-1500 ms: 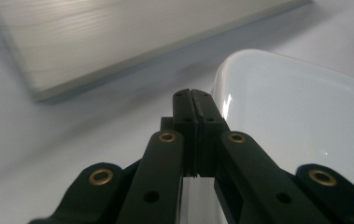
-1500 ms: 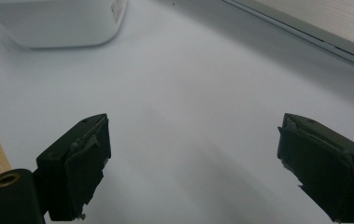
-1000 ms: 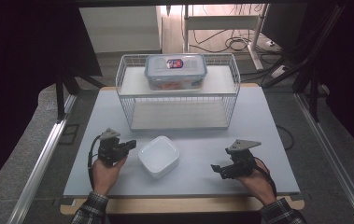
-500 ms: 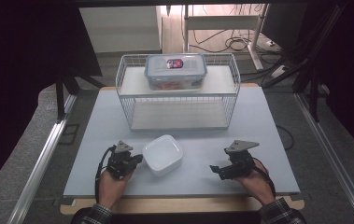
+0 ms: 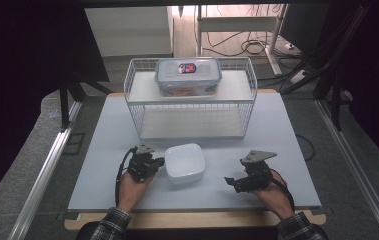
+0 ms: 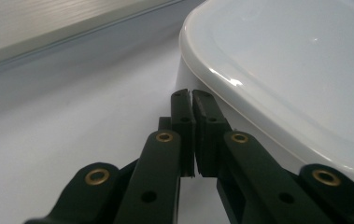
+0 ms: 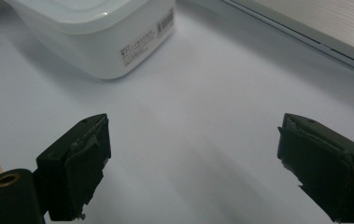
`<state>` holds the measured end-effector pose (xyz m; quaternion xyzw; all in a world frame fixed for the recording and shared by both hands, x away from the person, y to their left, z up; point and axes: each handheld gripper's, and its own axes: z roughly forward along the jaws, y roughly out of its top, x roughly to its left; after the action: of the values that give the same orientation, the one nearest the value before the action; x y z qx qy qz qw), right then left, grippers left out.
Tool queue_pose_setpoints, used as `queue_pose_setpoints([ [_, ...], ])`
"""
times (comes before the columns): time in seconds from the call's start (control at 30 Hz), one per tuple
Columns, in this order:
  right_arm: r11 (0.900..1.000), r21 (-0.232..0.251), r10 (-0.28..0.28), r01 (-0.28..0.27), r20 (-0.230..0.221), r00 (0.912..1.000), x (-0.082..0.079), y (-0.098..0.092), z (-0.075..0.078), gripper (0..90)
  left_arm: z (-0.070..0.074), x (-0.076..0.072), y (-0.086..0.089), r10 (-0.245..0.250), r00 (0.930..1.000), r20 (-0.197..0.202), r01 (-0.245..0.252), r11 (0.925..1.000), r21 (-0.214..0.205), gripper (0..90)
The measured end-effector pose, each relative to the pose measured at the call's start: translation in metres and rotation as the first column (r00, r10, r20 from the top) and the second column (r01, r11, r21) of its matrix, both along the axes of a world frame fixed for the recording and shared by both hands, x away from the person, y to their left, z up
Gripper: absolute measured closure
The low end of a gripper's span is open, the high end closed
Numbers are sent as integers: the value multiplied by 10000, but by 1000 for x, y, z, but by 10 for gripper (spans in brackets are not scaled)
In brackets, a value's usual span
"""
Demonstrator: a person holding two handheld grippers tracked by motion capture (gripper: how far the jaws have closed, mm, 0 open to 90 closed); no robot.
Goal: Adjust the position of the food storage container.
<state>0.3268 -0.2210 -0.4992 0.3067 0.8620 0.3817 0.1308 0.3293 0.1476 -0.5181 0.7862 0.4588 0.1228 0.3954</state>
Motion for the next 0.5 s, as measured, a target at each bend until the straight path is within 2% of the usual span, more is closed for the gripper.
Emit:
queue_pose_setpoints([
  [0.17,10000,-53,27,-27,-23,10000,-1,1,-1,99,0,7,-14,-312,9995,24,312,9995,-1,881],
  [0.3,10000,-4,-18,18,-23,10000,-1,0,0,99,-2,7,-23,-641,9979,-7,641,9979,110,879],
  [0.5,10000,40,-32,32,1,10000,-1,-1,1,99,4,1,-18,-772,9970,65,771,9969,156,831],
])
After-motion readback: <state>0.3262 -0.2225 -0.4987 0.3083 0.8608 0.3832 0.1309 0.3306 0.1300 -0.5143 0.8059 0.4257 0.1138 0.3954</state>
